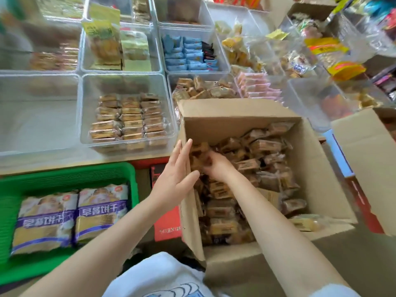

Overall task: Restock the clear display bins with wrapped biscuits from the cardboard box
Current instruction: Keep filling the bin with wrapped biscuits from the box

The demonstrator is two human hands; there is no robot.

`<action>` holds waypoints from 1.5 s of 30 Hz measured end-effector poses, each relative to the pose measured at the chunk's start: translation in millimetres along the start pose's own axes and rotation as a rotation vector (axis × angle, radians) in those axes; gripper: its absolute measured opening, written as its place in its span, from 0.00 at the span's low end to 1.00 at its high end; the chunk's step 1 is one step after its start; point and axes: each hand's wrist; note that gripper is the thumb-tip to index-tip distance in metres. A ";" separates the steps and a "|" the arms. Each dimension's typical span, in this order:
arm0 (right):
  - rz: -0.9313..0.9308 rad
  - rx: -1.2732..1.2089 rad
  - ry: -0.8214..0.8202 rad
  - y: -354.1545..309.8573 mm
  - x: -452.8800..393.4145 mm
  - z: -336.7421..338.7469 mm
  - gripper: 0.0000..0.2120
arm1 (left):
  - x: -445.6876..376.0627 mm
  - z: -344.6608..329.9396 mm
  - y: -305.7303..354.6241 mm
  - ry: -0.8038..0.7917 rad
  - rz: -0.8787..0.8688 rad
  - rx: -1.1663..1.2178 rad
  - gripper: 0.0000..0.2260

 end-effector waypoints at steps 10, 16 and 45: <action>0.012 0.103 0.041 3.0 -22.5 -15.0 0.17 | -1.8 -6.0 1.4 0.064 0.030 0.072 0.33; 0.064 -0.841 0.119 3.1 12.3 42.1 0.12 | -4.4 1.8 5.2 -0.014 0.074 0.026 0.34; 0.307 -0.009 0.279 -288.3 -126.3 -72.1 0.15 | -20.4 245.5 -220.7 0.034 0.297 -0.575 0.49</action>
Point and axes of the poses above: each hand's wrist, its own x-axis away from the middle knuckle, its own z-axis out of the back of the hand, y = z × x, and after that the axes turned 10 degrees about -z, right-handed
